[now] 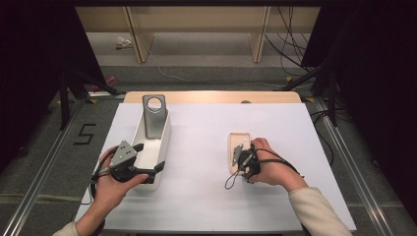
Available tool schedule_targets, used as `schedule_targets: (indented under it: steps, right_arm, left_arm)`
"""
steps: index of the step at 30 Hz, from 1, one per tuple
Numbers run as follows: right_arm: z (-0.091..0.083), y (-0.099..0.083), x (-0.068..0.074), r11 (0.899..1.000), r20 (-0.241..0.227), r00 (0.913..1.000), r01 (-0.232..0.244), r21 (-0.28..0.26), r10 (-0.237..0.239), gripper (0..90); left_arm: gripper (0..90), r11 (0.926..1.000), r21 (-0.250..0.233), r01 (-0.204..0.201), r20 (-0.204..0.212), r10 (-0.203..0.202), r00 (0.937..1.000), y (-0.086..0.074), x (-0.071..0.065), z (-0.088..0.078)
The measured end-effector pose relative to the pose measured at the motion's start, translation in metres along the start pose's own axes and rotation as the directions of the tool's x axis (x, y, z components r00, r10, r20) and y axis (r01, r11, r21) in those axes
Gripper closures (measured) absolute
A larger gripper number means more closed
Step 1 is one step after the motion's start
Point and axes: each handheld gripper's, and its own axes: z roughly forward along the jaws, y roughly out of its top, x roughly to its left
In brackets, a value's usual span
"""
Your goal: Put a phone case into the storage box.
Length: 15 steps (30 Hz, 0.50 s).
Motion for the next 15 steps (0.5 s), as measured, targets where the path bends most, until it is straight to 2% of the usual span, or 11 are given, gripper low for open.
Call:
schedule_targets:
  steps: [7,15]
  right_arm:
    - [0.004,0.007,0.001,0.999,-0.002,0.9993,0.038,0.036,-0.038,29.0]
    - [0.008,0.013,0.003,0.996,-0.002,0.9977,0.068,0.05,-0.068,31.0]
  left_arm:
    - [3.7,1.0,0.0,-0.001,0.001,0.001,1.0,0.0,0.0,0.0]
    - [3.8,1.0,0.0,0.0,0.005,0.0,1.0,0.0,0.0,0.0]
